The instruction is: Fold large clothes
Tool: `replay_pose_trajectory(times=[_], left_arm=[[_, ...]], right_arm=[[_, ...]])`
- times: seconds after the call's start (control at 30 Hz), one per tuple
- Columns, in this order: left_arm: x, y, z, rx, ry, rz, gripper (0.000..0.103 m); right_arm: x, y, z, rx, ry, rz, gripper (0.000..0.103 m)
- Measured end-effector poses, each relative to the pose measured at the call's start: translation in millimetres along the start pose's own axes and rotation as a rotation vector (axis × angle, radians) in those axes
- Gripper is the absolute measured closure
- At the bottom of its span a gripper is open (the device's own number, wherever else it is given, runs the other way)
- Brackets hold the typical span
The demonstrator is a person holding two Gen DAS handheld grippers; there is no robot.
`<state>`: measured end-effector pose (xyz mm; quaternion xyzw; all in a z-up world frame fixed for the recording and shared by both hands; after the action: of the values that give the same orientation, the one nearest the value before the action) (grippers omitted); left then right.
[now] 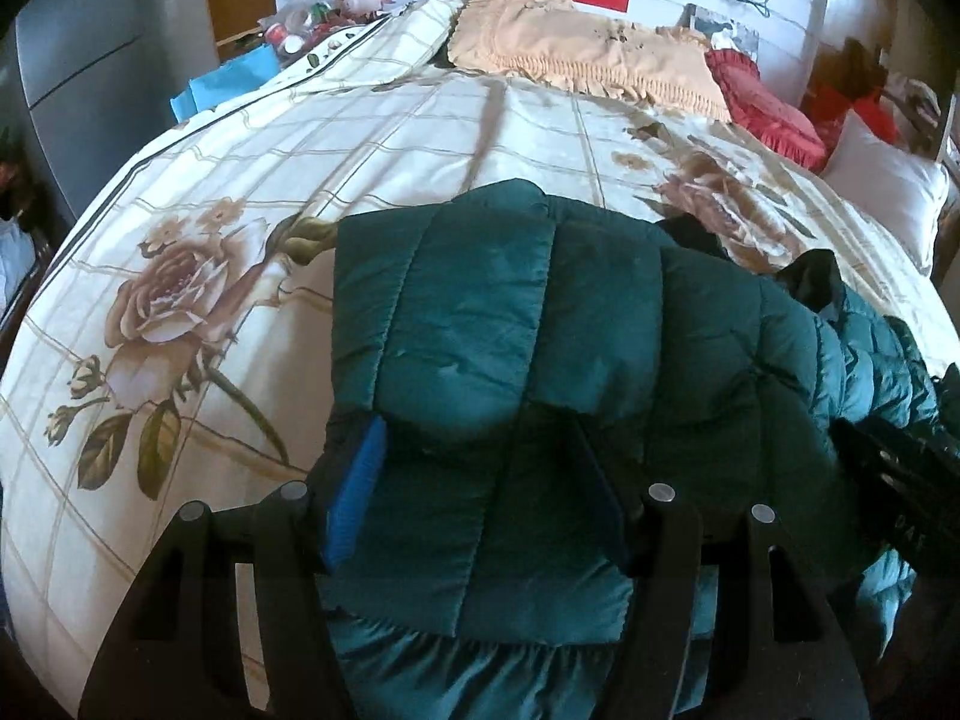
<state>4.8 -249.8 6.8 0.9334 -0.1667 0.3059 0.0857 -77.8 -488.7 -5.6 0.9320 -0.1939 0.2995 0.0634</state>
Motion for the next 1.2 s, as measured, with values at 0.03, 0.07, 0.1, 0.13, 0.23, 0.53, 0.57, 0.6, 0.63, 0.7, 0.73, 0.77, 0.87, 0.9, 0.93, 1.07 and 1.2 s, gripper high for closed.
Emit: replay_pose_trajectory(times=[0.03, 0.07, 0.1, 0.13, 0.23, 0.53, 0.57, 0.6, 0.63, 0.7, 0.73, 0.77, 0.87, 0.9, 0.93, 1.07, 1.2], left_arm=[[0, 0, 1, 0.002, -0.001, 0.002, 0.040], [0, 0, 1, 0.003, -0.002, 0.003, 0.040], [0, 0, 1, 0.001, -0.002, 0.002, 0.040], [0, 0, 1, 0.000, -0.001, 0.000, 0.040], [0, -1, 1, 0.001, 0.001, 0.004, 0.040], [-1, 0, 1, 0.010, 0.010, 0.008, 0.039], [-1, 1, 1, 0.013, 0.012, 0.011, 0.039], [0, 1, 1, 0.018, 0.015, 0.015, 0.038], [0, 2, 2, 0.022, 0.017, 0.018, 0.038], [0, 2, 2, 0.031, 0.018, 0.026, 0.038], [0, 3, 2, 0.032, 0.017, 0.027, 0.038], [-1, 3, 1, 0.030, 0.014, 0.026, 0.038], [-2, 1, -3, 0.016, 0.007, 0.013, 0.038], [-3, 1, -5, 0.009, 0.006, 0.006, 0.038], [-3, 0, -7, 0.003, 0.005, -0.001, 0.038], [-7, 4, -20, -0.013, 0.014, -0.013, 0.038], [-14, 14, -39, -0.053, 0.023, 0.000, 0.038]], right_arm=[[0, 0, 0, -0.007, -0.002, -0.009, 0.058], [1, -1, -1, -0.009, -0.006, -0.014, 0.058], [1, 1, -6, -0.008, -0.015, -0.016, 0.058], [1, 2, -12, 0.003, -0.017, -0.010, 0.057], [-5, 13, -42, 0.043, 0.020, 0.016, 0.057], [-37, 59, -48, -0.046, -0.002, 0.052, 0.058], [-38, 61, -41, -0.037, -0.022, 0.062, 0.058], [-39, 62, -35, -0.028, -0.029, 0.071, 0.058], [-40, 62, -32, -0.032, -0.026, 0.069, 0.058], [-39, 58, -31, -0.059, -0.021, 0.037, 0.058], [-39, 57, -33, -0.064, -0.025, 0.031, 0.058], [-39, 57, -36, -0.061, -0.029, 0.031, 0.058], [-38, 59, -60, -0.024, 0.007, 0.061, 0.057], [-38, 60, -69, -0.020, 0.030, 0.065, 0.057], [-37, 62, -80, -0.028, 0.063, 0.066, 0.057], [-34, 74, -81, -0.079, 0.076, 0.093, 0.057], [-45, 83, -40, -0.147, -0.049, 0.093, 0.057]])
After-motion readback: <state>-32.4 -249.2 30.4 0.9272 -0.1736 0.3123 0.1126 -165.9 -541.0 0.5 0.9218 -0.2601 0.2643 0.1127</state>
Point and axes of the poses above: each gripper's, at about its wrist camera, not at the fingertips, and z roughly the way its jaws point, y to its right, x to its top, the point moved 5 cm from there along z, roughly the way its jaws point, and after that the axes turned 3 degrees about -x, right-handed, at the moved point
